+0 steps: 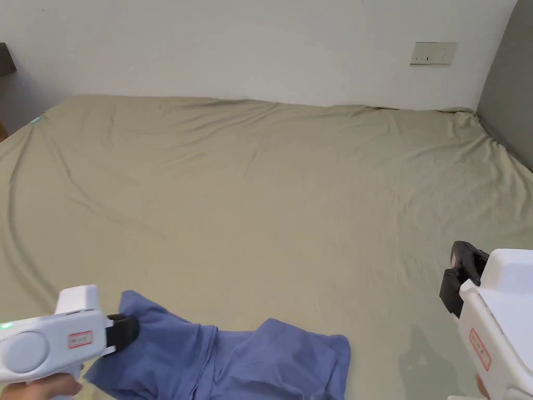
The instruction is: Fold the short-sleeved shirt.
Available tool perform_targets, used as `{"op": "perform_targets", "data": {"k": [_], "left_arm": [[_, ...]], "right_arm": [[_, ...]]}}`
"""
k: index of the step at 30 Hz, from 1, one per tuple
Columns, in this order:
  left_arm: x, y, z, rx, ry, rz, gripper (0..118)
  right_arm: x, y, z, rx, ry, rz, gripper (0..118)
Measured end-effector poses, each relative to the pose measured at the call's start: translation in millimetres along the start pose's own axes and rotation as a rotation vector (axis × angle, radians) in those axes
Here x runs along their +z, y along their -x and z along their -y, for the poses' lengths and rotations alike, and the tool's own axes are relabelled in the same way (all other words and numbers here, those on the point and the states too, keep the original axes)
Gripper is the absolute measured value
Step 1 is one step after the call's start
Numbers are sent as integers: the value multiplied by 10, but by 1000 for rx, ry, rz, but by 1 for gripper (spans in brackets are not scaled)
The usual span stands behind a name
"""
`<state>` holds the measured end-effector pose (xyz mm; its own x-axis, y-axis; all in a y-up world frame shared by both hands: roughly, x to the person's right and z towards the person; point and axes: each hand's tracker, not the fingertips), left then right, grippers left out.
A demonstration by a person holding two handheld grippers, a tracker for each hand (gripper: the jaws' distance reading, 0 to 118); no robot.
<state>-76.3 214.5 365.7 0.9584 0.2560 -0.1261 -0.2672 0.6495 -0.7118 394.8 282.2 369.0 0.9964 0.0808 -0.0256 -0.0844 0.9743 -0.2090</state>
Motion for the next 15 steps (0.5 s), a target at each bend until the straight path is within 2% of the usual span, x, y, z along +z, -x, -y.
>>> {"op": "perform_targets", "data": {"k": [8,15], "left_arm": [[-333,-1206,-20,-187,89,222,6],[-905,-2017,202,-201,210,311,6]], "right_arm": [[70,-101,-2,-8,-11,16,3],[146,-277,30,-8,-10,52,3]]}}
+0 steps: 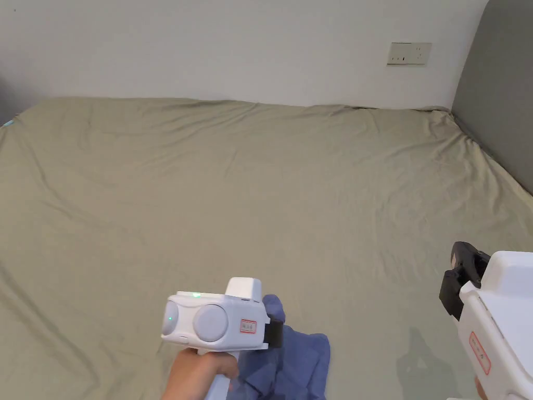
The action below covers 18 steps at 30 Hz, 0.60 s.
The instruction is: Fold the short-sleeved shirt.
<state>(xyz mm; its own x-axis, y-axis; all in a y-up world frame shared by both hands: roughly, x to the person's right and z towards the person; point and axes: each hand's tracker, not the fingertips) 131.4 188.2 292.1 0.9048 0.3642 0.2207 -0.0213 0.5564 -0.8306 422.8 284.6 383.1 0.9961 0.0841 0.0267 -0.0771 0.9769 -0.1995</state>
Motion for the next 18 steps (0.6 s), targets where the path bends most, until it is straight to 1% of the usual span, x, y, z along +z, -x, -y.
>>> {"op": "perform_targets", "data": {"k": [2,3,4,5,7,8,9,11,13,15,16,17,18], "left_arm": [[-211,-89,37,-36,38,-48,7],[-306,-130,60,-70,52,-78,11],[-359,-167,94,-75,52,-85,25],[-393,-177,110,-70,48,-73,48],[-389,-195,121,-39,58,2,104],[-364,-213,124,-31,55,36,115],[-326,-220,134,-22,31,64,116],[-196,-220,126,-23,-52,74,113],[-33,-214,90,-37,-119,46,113],[163,-168,87,-60,-230,13,112],[277,-154,87,-67,-302,-5,107],[361,-123,95,-72,-352,-20,99],[444,-83,105,-78,-396,-37,87]], "right_arm": [[-3,-59,13,-2,0,12,3],[-8,-86,15,-2,3,16,3],[-10,-109,17,-1,5,21,3],[-4,-122,16,0,7,26,3],[-7,-159,21,-1,10,33,3],[-7,-172,25,-3,10,35,3],[-9,-182,28,-4,11,38,3],[-12,-192,31,-8,11,42,3],[-13,-196,33,-15,10,42,3],[-12,-191,34,-16,10,39,3],[-11,-184,34,-14,9,36,3],[-6,-174,30,-13,9,34,3],[-6,-165,28,-12,8,30,3]]}}
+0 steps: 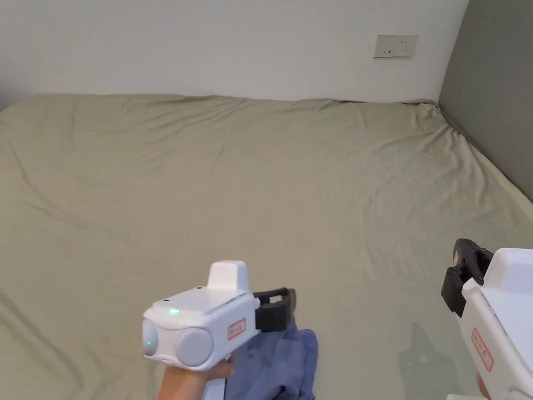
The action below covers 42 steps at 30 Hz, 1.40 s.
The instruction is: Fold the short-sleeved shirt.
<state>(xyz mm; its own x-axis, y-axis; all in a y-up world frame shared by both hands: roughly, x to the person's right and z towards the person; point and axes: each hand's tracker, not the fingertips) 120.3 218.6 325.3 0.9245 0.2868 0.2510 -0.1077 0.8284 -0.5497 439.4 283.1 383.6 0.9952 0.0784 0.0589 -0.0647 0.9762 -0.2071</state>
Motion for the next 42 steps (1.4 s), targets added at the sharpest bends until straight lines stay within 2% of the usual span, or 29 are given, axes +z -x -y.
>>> {"op": "perform_targets", "data": {"k": [2,4,5,10,22,25,32,37,42], "left_arm": [[94,49,-19,-15,-49,-50,50],[125,103,26,-44,-70,-107,2],[112,127,67,-59,-63,-111,0],[-117,156,305,-85,65,-127,0],[-847,-315,1030,-142,320,-24,0],[-1010,-346,1224,-67,371,-3,0],[-872,-442,1092,-133,312,-28,0],[-329,-502,621,-190,59,-3,0],[282,-437,23,-272,-181,-64,0]], "right_arm": [[-1,17,0,-1,-1,-4,3],[-8,39,-7,-3,-2,-10,3],[-8,49,-6,-4,-2,-11,3],[-15,79,12,-5,3,-23,3],[-41,8,102,-1,26,-12,3],[-65,-12,145,-12,34,-9,3],[-35,12,149,-24,41,-14,3],[44,70,52,-9,15,-25,3],[112,178,-40,-4,-17,-39,3]]}}
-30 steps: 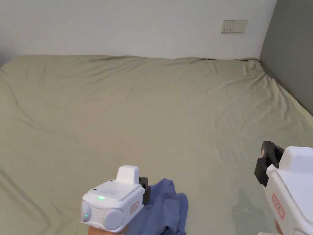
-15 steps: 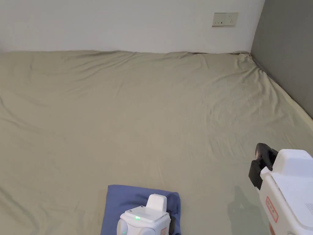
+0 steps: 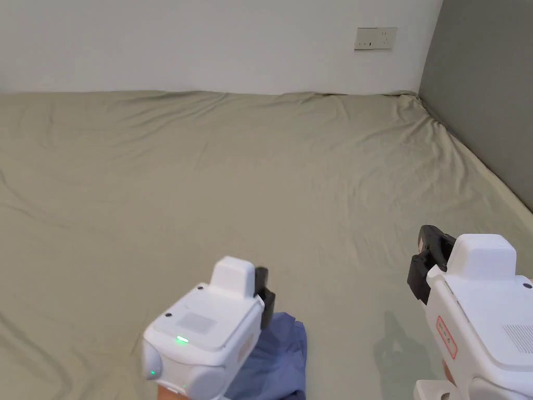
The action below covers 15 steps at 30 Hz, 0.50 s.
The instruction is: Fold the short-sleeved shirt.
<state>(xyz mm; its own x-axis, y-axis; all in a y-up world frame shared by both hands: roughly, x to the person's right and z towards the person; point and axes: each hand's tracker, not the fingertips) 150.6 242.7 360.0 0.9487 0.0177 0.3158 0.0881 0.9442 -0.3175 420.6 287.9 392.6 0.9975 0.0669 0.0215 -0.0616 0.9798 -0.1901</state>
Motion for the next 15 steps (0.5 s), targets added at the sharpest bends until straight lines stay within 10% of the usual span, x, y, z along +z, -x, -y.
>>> {"op": "perform_targets", "data": {"k": [15], "left_arm": [[652,1128,-320,-79,-213,-339,0]], "right_arm": [[-14,253,-86,-22,-39,-55,3]]}}
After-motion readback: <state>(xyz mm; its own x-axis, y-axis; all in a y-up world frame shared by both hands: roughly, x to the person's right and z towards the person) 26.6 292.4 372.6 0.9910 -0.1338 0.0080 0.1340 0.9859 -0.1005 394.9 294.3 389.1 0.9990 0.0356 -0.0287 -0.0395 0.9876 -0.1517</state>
